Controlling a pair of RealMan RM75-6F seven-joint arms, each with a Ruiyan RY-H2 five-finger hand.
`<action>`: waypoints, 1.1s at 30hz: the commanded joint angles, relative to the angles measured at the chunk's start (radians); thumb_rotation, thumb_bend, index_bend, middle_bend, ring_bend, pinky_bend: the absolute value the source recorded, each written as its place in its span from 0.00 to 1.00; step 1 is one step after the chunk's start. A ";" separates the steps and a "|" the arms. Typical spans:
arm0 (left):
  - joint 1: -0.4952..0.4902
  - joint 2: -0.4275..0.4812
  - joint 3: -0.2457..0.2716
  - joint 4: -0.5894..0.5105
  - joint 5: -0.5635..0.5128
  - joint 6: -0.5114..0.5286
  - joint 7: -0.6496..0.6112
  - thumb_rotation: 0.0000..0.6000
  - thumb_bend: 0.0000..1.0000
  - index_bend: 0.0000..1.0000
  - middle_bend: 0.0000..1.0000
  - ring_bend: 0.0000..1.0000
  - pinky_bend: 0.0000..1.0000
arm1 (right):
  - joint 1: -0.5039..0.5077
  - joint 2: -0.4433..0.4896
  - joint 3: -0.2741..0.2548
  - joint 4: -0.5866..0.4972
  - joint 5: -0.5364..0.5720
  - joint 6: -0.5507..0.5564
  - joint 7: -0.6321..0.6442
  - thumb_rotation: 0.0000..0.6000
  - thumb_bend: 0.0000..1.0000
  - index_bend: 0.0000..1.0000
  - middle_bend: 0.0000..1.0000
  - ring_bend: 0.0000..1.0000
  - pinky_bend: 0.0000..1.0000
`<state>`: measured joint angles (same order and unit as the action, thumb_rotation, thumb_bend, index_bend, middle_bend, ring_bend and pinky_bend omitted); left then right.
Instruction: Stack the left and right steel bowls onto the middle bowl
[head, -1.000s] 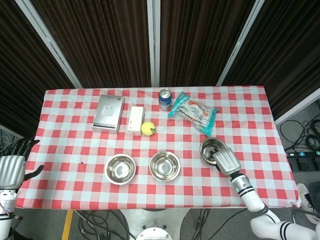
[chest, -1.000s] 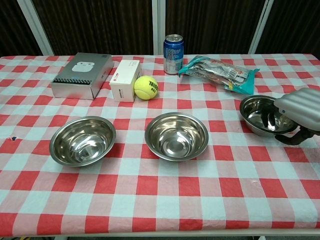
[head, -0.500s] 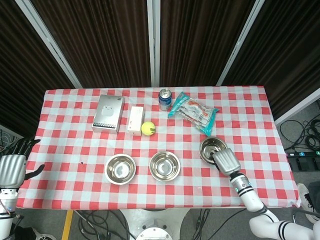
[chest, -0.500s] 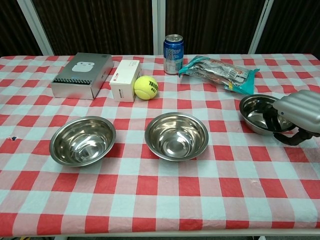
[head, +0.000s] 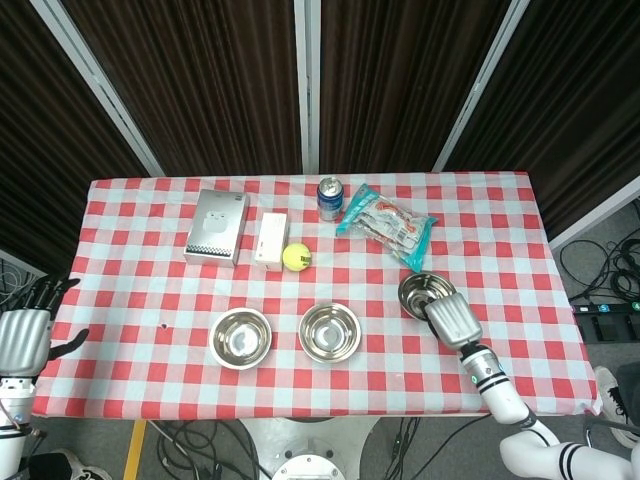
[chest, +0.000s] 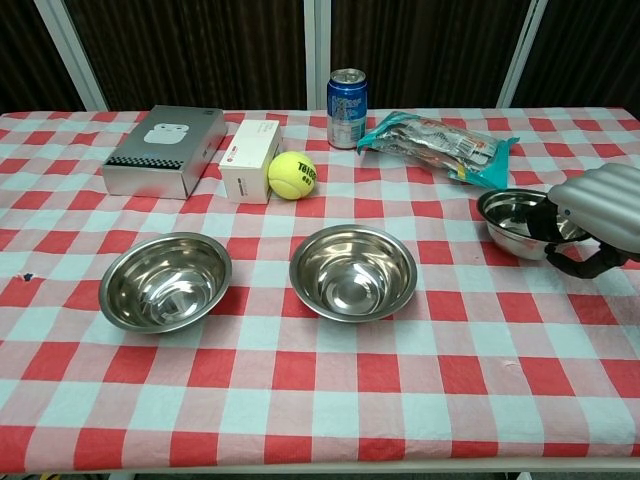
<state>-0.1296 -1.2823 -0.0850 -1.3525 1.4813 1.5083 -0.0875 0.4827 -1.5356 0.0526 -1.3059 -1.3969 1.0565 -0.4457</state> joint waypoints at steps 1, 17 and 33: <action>0.000 0.000 -0.001 0.000 -0.001 -0.001 0.000 1.00 0.21 0.25 0.24 0.16 0.32 | 0.003 0.009 0.004 -0.018 -0.009 0.015 -0.010 1.00 0.39 0.65 0.58 0.84 0.80; -0.004 -0.003 -0.005 0.009 -0.009 -0.007 -0.006 1.00 0.20 0.25 0.24 0.16 0.32 | 0.061 0.051 0.052 -0.188 -0.067 0.063 -0.109 1.00 0.39 0.67 0.60 0.84 0.80; 0.000 -0.011 -0.007 0.028 -0.021 -0.012 -0.011 1.00 0.21 0.25 0.24 0.16 0.32 | 0.107 -0.011 0.013 -0.300 -0.113 0.025 -0.210 1.00 0.39 0.68 0.61 0.84 0.80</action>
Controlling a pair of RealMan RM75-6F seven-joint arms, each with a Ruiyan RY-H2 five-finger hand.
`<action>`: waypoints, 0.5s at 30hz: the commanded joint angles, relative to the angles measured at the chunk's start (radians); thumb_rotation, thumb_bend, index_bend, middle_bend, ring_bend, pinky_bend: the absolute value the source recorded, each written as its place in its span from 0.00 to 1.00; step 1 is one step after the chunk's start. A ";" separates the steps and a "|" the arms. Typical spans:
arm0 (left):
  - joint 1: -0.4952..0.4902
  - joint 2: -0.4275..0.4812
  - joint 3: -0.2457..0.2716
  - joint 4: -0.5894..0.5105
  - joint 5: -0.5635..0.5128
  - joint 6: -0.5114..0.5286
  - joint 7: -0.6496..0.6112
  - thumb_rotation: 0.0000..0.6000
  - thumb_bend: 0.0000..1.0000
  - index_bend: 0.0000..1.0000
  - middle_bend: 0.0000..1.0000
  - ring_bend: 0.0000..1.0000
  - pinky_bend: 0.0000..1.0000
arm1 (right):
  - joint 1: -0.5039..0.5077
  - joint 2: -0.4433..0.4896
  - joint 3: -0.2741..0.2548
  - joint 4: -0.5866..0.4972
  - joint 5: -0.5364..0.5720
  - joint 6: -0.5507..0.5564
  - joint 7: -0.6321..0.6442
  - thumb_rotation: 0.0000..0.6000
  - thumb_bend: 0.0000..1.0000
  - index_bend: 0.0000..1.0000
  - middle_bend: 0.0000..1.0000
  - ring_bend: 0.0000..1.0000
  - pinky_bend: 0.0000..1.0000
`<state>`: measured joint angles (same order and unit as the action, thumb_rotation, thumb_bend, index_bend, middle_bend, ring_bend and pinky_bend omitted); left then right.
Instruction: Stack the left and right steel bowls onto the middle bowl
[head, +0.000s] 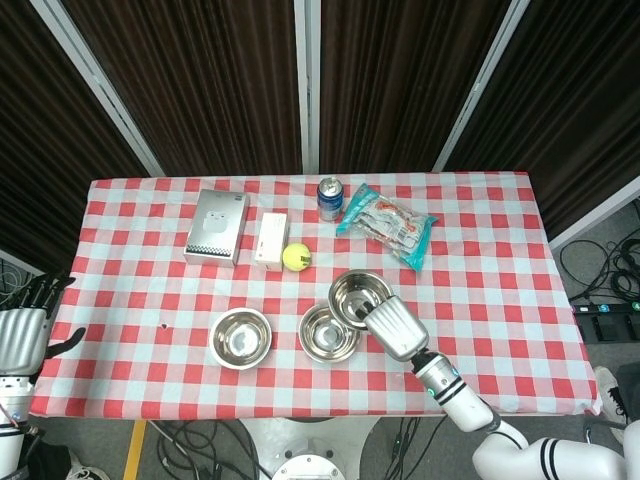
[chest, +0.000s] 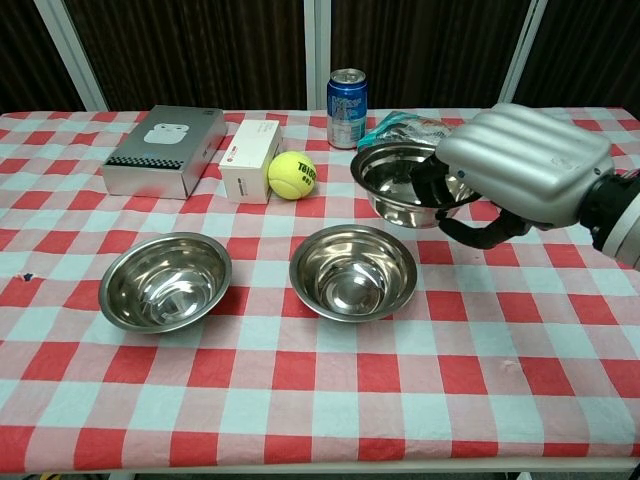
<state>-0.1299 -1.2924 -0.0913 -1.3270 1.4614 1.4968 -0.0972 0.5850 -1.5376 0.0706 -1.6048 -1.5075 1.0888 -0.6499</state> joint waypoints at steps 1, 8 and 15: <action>0.001 -0.002 -0.001 0.006 -0.003 -0.002 -0.003 1.00 0.21 0.25 0.24 0.16 0.32 | 0.008 -0.018 -0.008 0.001 -0.002 -0.012 -0.011 1.00 0.39 0.68 0.61 0.84 0.80; 0.002 -0.009 -0.001 0.022 -0.010 -0.007 -0.007 1.00 0.21 0.25 0.24 0.16 0.32 | 0.026 -0.067 -0.018 0.007 -0.005 -0.036 -0.031 1.00 0.39 0.68 0.61 0.84 0.80; 0.005 -0.010 -0.001 0.034 -0.013 -0.007 -0.016 1.00 0.21 0.25 0.24 0.16 0.32 | 0.043 -0.091 -0.027 0.013 0.007 -0.070 -0.046 1.00 0.37 0.68 0.60 0.84 0.80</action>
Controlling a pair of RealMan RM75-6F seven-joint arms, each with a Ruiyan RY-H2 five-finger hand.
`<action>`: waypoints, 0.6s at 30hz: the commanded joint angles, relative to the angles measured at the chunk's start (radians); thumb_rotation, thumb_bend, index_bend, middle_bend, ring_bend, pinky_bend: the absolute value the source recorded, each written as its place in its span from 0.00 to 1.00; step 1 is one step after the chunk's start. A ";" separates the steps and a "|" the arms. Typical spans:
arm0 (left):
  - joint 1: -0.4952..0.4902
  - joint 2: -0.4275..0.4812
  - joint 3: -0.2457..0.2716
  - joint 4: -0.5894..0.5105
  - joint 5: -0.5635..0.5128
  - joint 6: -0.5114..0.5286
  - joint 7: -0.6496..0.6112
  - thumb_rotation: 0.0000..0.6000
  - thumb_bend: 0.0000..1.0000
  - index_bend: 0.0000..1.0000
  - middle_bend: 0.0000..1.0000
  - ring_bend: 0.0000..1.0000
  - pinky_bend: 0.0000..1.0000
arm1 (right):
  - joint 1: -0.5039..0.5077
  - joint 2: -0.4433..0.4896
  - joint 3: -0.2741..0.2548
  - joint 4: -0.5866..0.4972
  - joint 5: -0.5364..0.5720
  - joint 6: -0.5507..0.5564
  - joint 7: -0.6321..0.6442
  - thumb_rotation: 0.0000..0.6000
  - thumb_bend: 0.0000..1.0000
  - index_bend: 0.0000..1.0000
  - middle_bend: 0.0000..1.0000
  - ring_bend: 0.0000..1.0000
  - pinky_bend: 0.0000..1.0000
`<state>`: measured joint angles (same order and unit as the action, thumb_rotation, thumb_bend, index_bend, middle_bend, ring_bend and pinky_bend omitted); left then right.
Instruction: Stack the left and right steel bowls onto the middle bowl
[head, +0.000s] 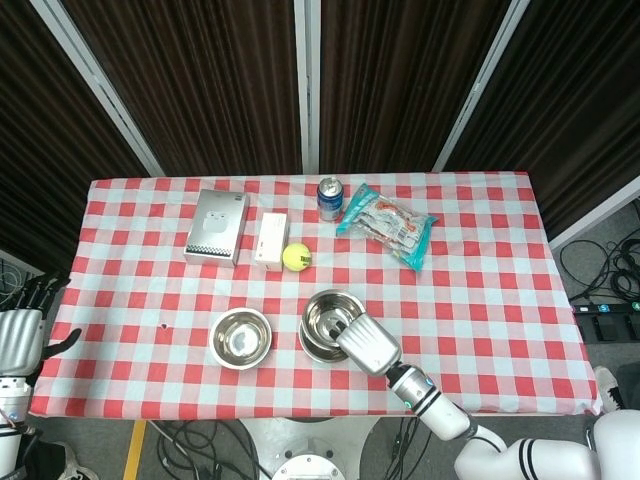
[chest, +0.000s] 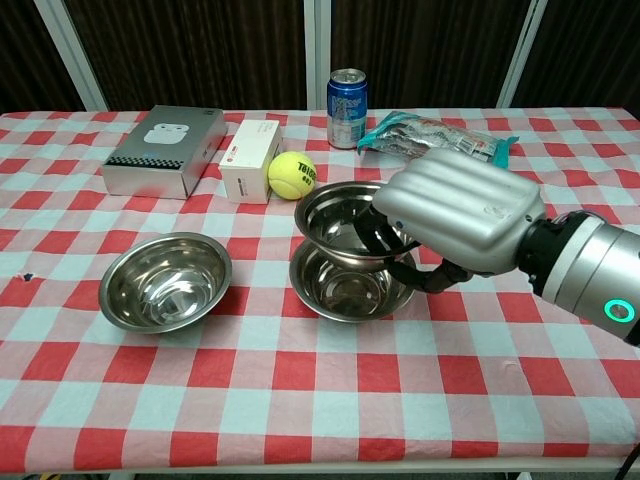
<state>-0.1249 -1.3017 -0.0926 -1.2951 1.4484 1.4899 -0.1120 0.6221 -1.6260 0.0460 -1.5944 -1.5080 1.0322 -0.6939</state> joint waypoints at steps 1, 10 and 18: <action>0.001 0.000 0.000 0.003 -0.001 0.000 -0.002 1.00 0.20 0.25 0.24 0.16 0.32 | 0.009 -0.001 -0.005 0.002 0.012 -0.023 -0.003 1.00 0.35 0.68 0.59 0.84 0.80; 0.003 0.000 -0.002 0.012 -0.002 0.000 -0.013 1.00 0.21 0.25 0.24 0.16 0.32 | 0.050 0.091 -0.007 -0.100 0.137 -0.143 -0.095 1.00 0.04 0.21 0.31 0.82 0.80; 0.000 0.006 -0.003 -0.002 0.003 0.001 -0.009 1.00 0.21 0.25 0.24 0.16 0.32 | 0.042 0.259 0.010 -0.291 0.219 -0.080 -0.184 1.00 0.00 0.10 0.24 0.82 0.80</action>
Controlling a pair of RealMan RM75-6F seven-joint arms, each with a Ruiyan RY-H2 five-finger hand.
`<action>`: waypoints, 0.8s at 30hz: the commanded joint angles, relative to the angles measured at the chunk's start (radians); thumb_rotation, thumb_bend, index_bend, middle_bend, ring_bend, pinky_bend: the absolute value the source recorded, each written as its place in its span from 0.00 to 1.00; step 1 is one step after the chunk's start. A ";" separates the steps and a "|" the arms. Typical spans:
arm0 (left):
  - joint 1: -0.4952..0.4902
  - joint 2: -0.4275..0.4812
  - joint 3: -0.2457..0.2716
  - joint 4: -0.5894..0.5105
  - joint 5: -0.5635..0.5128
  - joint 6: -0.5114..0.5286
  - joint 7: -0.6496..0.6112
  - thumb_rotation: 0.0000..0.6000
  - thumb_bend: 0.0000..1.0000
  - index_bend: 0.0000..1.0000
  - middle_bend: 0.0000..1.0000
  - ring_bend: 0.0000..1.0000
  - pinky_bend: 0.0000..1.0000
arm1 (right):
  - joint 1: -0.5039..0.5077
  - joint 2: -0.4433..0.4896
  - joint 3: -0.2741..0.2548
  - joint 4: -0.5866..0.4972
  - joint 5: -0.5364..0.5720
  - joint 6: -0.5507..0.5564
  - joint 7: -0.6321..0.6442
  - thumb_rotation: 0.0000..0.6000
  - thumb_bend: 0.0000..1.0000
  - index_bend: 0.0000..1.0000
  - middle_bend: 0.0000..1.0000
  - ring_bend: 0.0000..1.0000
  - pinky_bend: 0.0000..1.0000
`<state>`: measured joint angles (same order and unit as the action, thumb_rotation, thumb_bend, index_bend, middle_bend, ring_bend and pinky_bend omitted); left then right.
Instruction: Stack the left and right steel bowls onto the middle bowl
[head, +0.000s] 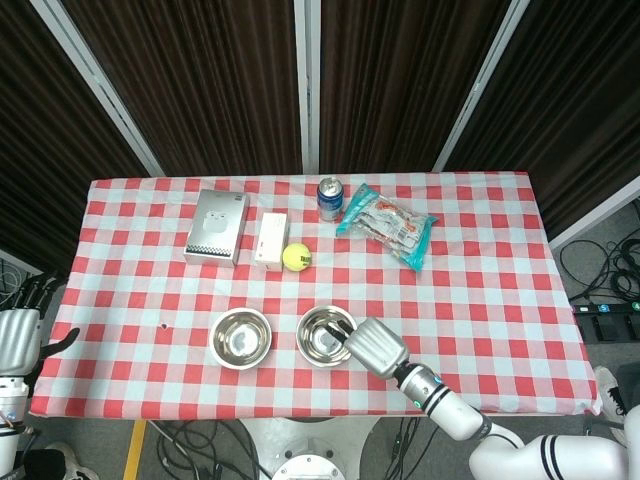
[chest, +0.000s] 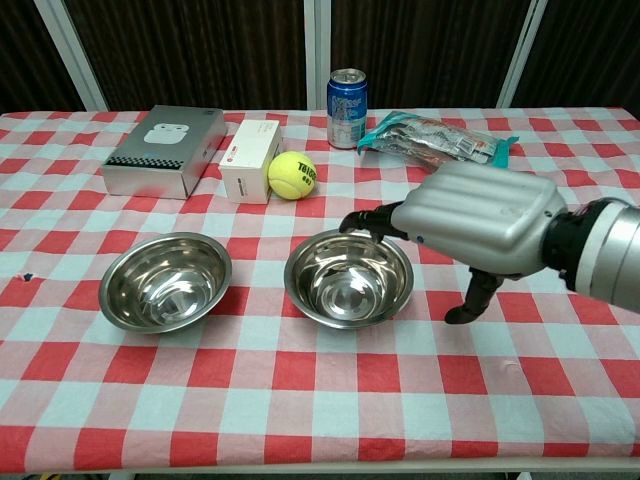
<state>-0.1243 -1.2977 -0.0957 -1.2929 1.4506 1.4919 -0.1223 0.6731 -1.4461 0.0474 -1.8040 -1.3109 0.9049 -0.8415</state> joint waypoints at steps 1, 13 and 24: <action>-0.001 0.003 0.001 -0.006 0.001 -0.002 0.003 1.00 0.21 0.25 0.24 0.16 0.32 | -0.016 0.106 0.010 -0.108 0.022 0.066 -0.039 1.00 0.00 0.10 0.24 0.82 0.80; -0.019 0.038 0.032 -0.123 0.054 -0.018 0.086 1.00 0.21 0.25 0.24 0.16 0.32 | -0.217 0.362 0.034 -0.137 -0.090 0.406 0.284 1.00 0.00 0.10 0.24 0.79 0.77; -0.070 0.145 0.168 -0.411 0.269 -0.113 0.267 1.00 0.21 0.29 0.32 0.61 0.77 | -0.281 0.427 0.076 0.018 -0.022 0.426 0.553 1.00 0.00 0.10 0.24 0.79 0.77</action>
<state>-0.1676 -1.1866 0.0240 -1.6475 1.6533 1.4282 0.1160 0.4060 -1.0333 0.1140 -1.8082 -1.3370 1.3244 -0.3147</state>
